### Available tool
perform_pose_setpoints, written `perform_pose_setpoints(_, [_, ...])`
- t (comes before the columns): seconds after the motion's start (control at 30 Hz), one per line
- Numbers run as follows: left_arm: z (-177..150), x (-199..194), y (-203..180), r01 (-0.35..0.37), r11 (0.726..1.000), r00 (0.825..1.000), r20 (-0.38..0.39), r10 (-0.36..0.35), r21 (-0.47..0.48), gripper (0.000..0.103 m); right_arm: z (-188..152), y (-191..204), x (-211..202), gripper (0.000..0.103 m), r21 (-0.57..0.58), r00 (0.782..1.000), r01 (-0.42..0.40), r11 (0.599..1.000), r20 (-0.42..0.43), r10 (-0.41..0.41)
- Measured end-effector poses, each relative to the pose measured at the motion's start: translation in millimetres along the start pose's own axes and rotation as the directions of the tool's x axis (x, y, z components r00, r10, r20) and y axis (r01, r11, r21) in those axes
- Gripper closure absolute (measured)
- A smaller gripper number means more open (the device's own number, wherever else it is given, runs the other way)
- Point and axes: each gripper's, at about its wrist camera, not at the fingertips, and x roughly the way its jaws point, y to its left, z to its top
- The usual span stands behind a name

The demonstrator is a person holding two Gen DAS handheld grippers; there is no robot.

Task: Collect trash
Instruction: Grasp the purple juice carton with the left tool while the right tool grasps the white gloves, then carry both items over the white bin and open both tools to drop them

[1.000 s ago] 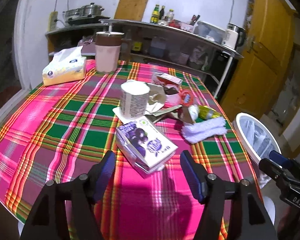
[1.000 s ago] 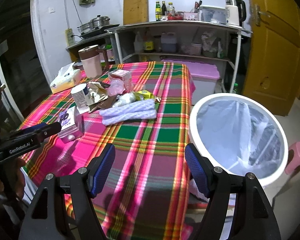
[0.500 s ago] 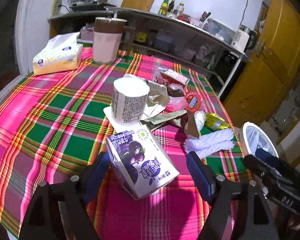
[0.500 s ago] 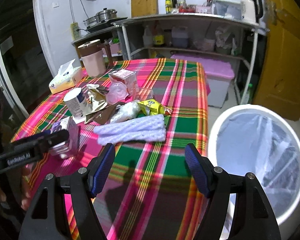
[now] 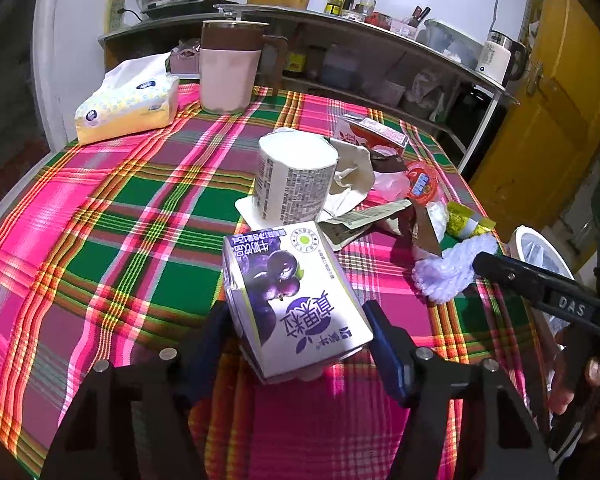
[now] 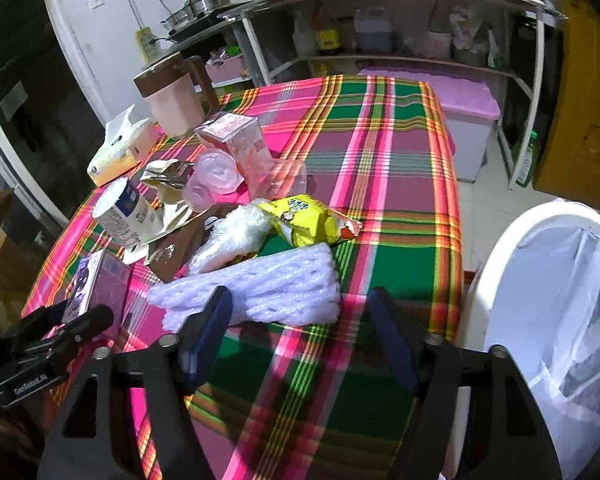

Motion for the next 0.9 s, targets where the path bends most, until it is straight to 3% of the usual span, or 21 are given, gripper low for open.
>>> perform_pose_setpoints(0.13, [0, -1, -1, -0.007, 1.0, 1.0, 0.005, 0.007, 0.013, 0.038, -1, 1, 2, 0.077, 0.0, 1.0, 0.003, 1.0, -0.012, -0.003])
perform_pose_setpoints(0.27, [-1, -2, 0, -0.012, 1.0, 1.0, 0.01, 0.012, 0.022, 0.039, -3, -3, -1, 0.092, 0.016, 1.0, -0.002, 1.0, -0.004, 0.002])
perform_pose_setpoints(0.9, [-8, -40, -11, 0.004, 0.997, 0.996, 0.093, -0.011, 0.071, 0.041, -33, 5, -68, 0.097, 0.047, 0.993, -0.006, 0.999, 0.116, 0.0])
